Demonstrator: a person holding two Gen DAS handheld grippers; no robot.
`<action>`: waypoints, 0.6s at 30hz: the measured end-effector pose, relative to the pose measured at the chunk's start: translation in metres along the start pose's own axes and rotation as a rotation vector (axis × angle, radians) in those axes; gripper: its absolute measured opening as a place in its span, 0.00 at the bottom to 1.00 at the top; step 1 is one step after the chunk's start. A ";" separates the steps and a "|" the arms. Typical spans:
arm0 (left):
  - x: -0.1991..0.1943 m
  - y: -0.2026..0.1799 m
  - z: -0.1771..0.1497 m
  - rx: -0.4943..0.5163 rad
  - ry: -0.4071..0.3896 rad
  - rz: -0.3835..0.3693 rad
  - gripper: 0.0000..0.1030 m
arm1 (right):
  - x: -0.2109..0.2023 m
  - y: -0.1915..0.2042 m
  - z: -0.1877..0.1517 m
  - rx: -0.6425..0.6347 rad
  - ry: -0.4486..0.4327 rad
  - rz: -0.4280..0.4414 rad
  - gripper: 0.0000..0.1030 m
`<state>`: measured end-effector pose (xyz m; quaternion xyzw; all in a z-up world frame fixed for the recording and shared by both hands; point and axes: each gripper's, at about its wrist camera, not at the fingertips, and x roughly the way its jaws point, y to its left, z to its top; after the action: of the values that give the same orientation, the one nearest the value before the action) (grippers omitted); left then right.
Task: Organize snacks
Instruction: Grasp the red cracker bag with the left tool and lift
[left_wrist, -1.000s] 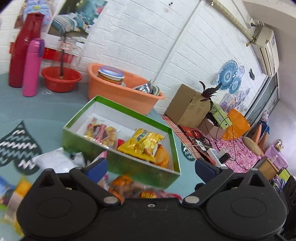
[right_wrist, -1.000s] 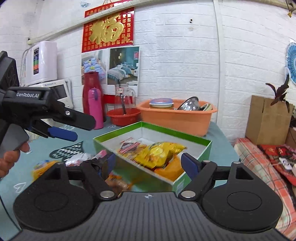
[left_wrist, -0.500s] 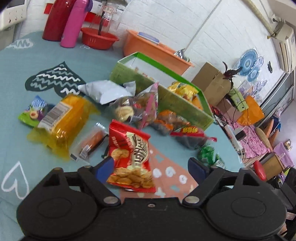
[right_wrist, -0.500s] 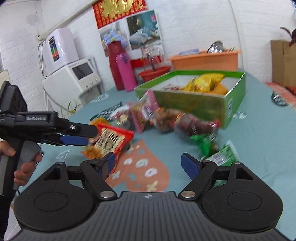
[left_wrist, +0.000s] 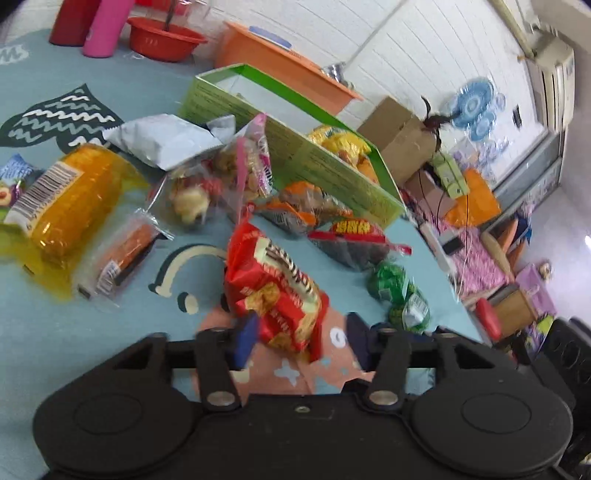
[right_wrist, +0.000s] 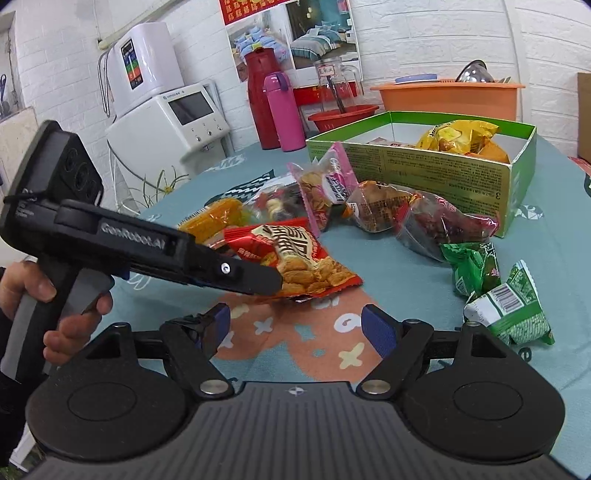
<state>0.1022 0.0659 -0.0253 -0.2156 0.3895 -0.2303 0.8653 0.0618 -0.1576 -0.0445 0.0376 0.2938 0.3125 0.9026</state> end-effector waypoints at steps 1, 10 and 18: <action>-0.003 0.002 0.001 -0.016 -0.026 0.016 1.00 | 0.002 0.000 0.002 -0.009 0.002 -0.004 1.00; 0.000 0.015 0.010 -0.065 -0.060 0.027 1.00 | 0.029 0.005 0.021 -0.103 0.009 0.008 1.00; 0.023 0.013 0.016 -0.043 -0.020 0.029 0.60 | 0.061 0.011 0.025 -0.175 0.070 0.012 1.00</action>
<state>0.1316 0.0664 -0.0363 -0.2306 0.3889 -0.2072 0.8676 0.1082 -0.1101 -0.0523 -0.0508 0.2965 0.3437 0.8896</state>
